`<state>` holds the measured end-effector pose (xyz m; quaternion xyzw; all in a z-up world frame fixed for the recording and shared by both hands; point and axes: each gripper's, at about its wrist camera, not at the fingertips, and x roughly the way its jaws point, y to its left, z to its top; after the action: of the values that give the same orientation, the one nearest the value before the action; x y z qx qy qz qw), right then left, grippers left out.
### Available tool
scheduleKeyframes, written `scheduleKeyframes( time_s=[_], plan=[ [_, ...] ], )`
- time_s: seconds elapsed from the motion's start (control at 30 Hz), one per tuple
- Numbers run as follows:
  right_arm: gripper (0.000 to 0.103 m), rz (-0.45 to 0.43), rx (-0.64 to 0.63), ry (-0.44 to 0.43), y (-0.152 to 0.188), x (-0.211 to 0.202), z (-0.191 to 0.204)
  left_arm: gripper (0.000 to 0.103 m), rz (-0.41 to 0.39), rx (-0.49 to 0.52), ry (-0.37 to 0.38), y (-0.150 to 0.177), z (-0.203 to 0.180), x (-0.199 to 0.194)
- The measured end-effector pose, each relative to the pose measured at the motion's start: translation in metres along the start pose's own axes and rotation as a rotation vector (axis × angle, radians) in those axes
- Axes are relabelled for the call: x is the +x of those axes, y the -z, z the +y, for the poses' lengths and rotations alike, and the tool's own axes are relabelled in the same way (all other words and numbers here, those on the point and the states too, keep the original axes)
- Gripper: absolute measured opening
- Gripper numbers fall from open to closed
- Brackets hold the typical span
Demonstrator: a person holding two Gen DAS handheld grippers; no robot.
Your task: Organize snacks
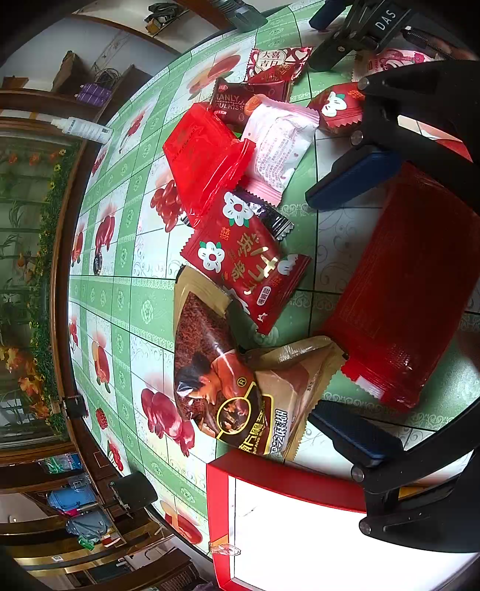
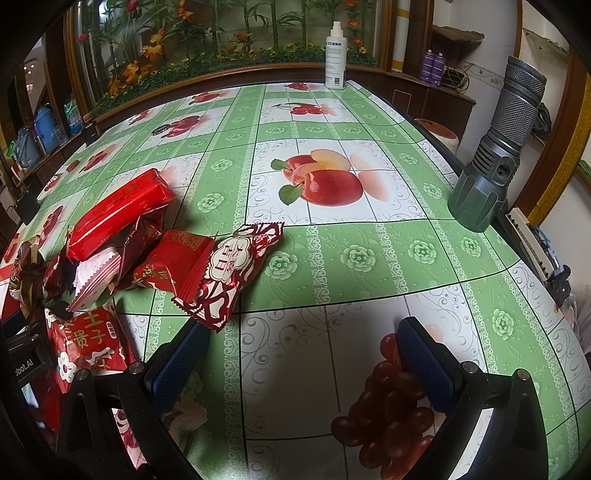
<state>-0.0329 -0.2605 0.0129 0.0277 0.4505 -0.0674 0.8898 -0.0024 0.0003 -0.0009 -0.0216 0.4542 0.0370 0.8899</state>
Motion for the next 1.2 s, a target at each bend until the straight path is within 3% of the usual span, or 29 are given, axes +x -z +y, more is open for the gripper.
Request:
scheduleKeyframes(
  time_s=[0.2, 0.27, 0.4, 0.47, 0.6, 0.73, 0.93, 1.07, 1.2],
  plan=[
    [0.103, 0.015, -0.013, 0.0, -0.001, 0.0, 0.001, 0.103, 0.007, 0.024, 0.015, 0.007, -0.002, -0.005],
    [0.1, -0.036, 0.003, 0.01, -0.002, -0.01, -0.001, 0.103, -0.018, 0.048, 0.001, 0.011, -0.001, -0.016],
    [0.101, -0.286, 0.037, -0.008, 0.004, -0.063, -0.006, 0.103, -0.135, 0.14, -0.031, 0.019, -0.001, -0.064],
    [0.101, -0.346, 0.049, -0.038, 0.009, -0.08, -0.007, 0.103, -0.229, 0.154, -0.025, 0.024, 0.005, -0.098],
    [0.101, -0.392, 0.068, -0.142, 0.015, -0.114, -0.006, 0.103, -0.405, 0.172, -0.002, 0.036, 0.022, -0.158],
    [0.101, -0.404, 0.076, -0.269, 0.017, -0.139, 0.003, 0.103, -0.501, 0.156, 0.018, 0.043, 0.042, -0.194],
    [0.101, -0.365, 0.03, -0.351, 0.023, -0.152, 0.03, 0.103, -0.483, 0.127, -0.005, 0.052, 0.07, -0.206],
    [0.101, -0.353, -0.03, -0.302, 0.029, -0.154, 0.043, 0.103, -0.439, 0.111, -0.056, 0.061, 0.088, -0.198],
    [0.101, -0.29, -0.05, -0.238, 0.039, -0.141, 0.041, 0.103, -0.384, 0.069, -0.056, 0.071, 0.108, -0.183]
  ],
)
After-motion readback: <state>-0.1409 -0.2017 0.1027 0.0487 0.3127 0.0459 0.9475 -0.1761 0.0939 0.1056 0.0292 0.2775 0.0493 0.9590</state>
